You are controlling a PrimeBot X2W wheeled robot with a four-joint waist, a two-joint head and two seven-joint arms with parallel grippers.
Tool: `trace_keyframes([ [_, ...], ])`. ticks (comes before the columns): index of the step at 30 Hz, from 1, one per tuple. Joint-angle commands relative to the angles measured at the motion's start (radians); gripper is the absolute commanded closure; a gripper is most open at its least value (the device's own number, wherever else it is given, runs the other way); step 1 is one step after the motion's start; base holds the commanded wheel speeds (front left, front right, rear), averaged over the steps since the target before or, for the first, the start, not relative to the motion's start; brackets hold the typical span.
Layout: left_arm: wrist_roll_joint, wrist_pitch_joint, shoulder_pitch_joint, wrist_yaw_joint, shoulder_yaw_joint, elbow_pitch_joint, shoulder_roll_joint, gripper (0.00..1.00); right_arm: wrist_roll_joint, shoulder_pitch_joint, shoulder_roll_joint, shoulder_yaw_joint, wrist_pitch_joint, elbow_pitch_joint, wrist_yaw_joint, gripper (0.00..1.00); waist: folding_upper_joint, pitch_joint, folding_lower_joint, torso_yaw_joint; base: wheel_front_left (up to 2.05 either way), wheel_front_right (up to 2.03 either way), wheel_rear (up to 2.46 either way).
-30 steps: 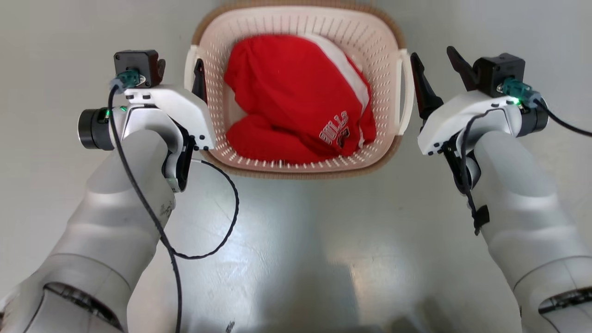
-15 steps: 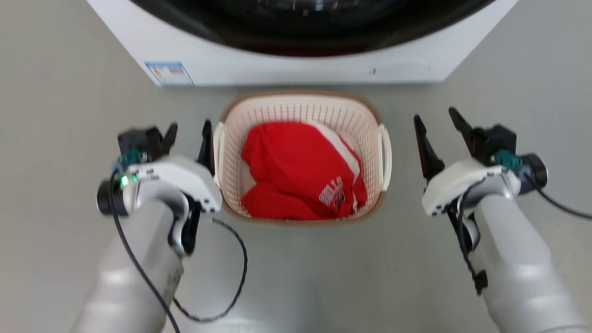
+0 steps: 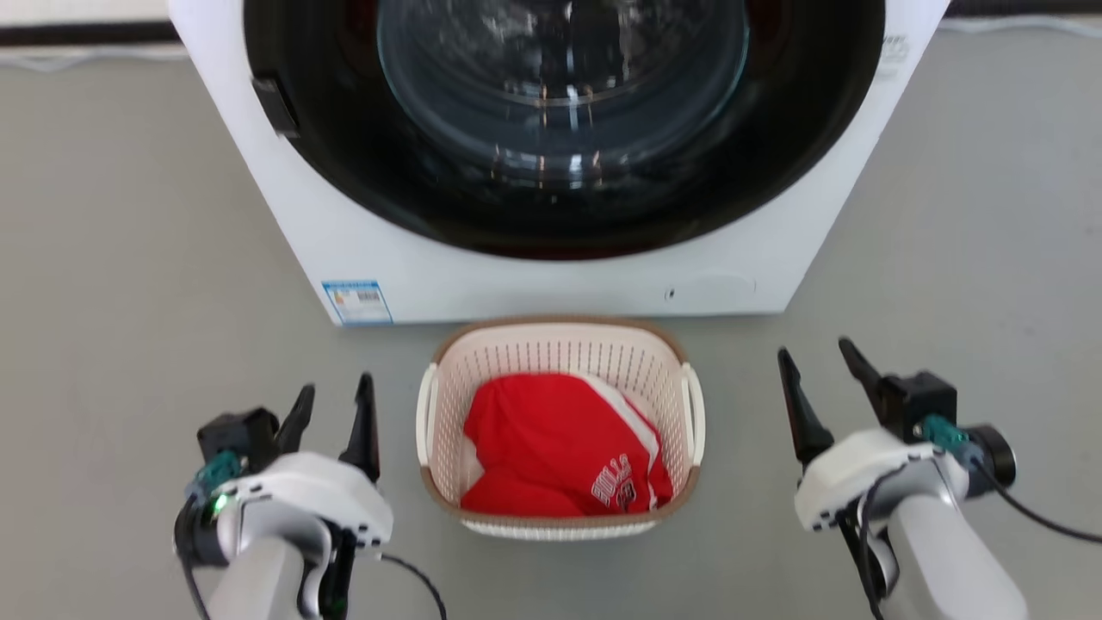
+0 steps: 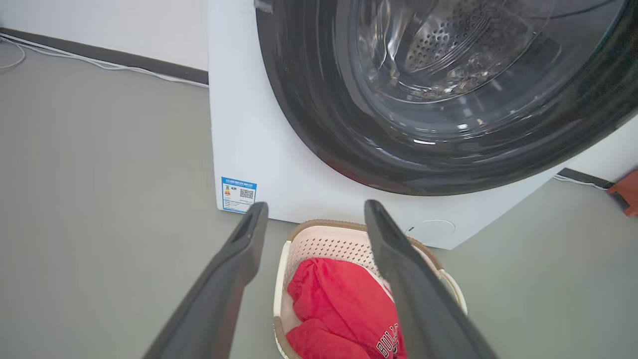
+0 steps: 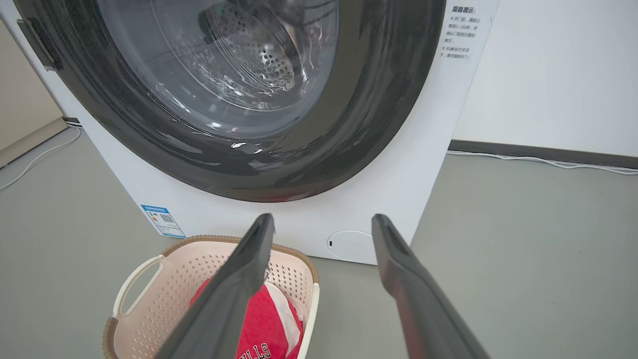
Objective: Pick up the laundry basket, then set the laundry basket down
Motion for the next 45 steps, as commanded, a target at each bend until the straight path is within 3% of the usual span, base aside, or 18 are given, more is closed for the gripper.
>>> trace_keyframes([
  [1, 0.02, -0.006, 0.014, -0.009, 0.048, -0.039, 0.017, 0.0, -0.01, 0.022, 0.006, 0.014, -0.014, -0.034, 0.006, 0.0, -0.0001, -0.055, 0.0, 0.003, 0.0, 0.0, 0.0],
  [13, 0.122, -0.006, 0.202, -0.058, 0.194, -0.185, -0.027, 0.0, -0.02, 0.212, 0.006, -0.04, -0.014, -0.227, 0.006, 0.0, -0.0001, -0.16, 0.0, 0.012, 0.0, 0.0, 0.0],
  [22, 0.166, -0.006, 0.304, -0.083, 0.249, -0.261, -0.042, 0.0, -0.017, 0.313, 0.006, -0.082, -0.014, -0.321, 0.006, 0.0, -0.0001, -0.185, 0.0, 0.014, 0.0, 0.0, 0.0],
  [45, 0.137, -0.006, 0.37, -0.071, 0.256, -0.345, -0.045, 0.0, -0.022, 0.388, 0.006, -0.115, -0.014, -0.37, 0.006, 0.0, -0.0001, -0.229, 0.0, 0.008, 0.0, 0.0, 0.0],
])
